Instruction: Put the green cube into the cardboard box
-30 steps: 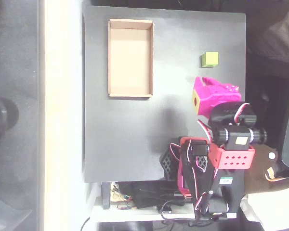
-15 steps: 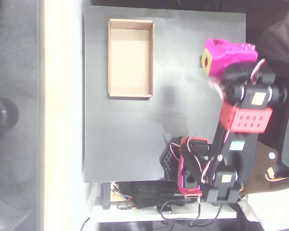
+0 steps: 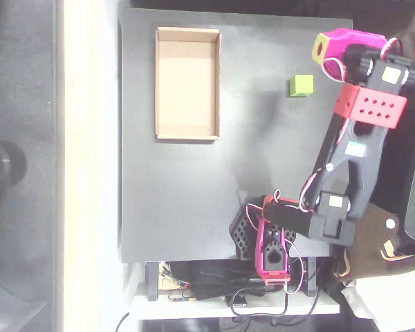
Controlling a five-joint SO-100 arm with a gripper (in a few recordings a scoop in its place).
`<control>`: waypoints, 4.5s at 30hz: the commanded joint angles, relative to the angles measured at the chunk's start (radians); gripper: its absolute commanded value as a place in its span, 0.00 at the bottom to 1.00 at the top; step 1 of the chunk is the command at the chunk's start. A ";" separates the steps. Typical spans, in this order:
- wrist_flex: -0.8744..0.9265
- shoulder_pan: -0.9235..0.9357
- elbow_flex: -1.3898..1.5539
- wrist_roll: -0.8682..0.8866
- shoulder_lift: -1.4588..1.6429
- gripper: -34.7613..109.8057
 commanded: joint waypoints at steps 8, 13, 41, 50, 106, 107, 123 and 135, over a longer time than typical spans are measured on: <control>-0.005 0.038 -0.051 0.005 -0.129 0.46; -0.005 0.044 -0.038 0.005 -0.189 0.46; -0.003 0.026 0.106 0.006 -0.281 0.53; -0.005 -0.026 0.094 0.005 -0.348 0.53; -0.005 -0.044 0.087 0.008 -0.499 0.46; -0.005 -0.043 0.087 0.008 -0.499 0.43; -0.005 -0.017 0.087 0.017 -0.492 0.30; -0.005 -0.023 0.087 0.008 -0.249 0.30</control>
